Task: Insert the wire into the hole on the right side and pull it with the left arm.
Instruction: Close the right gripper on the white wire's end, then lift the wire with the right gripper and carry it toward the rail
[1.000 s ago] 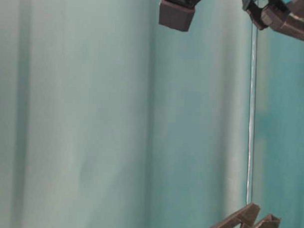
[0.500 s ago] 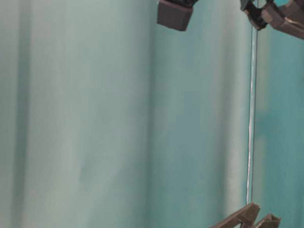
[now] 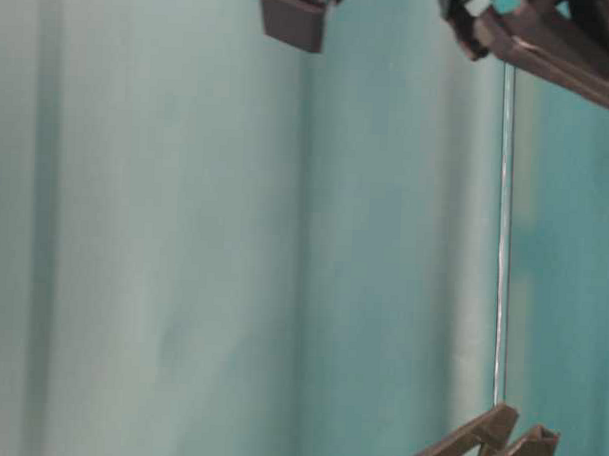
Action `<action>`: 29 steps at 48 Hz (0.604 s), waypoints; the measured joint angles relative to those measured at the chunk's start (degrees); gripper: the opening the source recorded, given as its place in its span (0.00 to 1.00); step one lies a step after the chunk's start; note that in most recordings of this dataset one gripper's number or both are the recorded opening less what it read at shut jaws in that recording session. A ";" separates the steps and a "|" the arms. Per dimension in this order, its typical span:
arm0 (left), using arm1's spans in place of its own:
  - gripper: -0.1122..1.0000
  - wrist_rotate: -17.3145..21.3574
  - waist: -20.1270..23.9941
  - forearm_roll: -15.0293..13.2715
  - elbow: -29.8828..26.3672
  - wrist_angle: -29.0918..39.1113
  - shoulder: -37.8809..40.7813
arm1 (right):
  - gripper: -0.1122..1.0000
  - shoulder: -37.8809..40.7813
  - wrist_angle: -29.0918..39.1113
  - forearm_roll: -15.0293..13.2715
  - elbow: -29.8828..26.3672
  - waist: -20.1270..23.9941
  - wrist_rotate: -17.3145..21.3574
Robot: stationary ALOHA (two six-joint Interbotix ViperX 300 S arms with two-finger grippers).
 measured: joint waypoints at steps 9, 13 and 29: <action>0.83 0.00 0.09 -0.09 -0.53 0.00 -0.09 | 0.12 -4.13 3.60 0.00 0.09 -0.62 -0.26; 0.83 0.00 0.09 -0.09 -0.70 0.09 -0.09 | 0.12 -6.50 5.19 -0.09 0.09 -0.97 -0.79; 0.83 0.00 0.09 -0.09 -1.41 0.09 -0.09 | 0.12 -14.06 7.29 -0.18 1.05 -1.67 -0.88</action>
